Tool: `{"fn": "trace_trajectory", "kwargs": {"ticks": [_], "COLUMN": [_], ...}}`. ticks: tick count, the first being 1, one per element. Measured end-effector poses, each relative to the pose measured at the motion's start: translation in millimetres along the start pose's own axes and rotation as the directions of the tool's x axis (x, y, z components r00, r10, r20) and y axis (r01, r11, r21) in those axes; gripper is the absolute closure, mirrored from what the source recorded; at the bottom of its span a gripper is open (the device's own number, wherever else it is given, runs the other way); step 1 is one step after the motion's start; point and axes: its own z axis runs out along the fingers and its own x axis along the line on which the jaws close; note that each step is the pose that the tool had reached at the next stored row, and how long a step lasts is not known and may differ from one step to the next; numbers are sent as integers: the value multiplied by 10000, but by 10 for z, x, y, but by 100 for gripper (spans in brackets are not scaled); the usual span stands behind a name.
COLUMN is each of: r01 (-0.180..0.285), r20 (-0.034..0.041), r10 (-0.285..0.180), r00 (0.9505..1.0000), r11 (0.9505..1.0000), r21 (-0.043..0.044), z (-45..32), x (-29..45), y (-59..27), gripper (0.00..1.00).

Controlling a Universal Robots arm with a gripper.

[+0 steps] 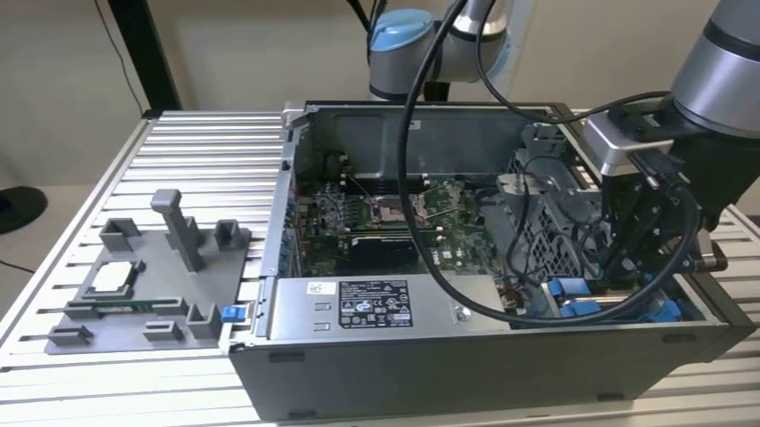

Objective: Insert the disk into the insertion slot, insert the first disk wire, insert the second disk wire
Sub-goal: 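Insert the second disk wire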

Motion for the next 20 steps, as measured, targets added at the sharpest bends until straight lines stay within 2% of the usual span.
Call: {"fn": "trace_trajectory", "kwargs": {"ticks": [20], "r01": [200], "r20": [10], "r10": [-200], "r00": [9998], "r11": [9998], "r21": [13], "z": [46], "x": [-2], "y": [0], "gripper": [100]}}
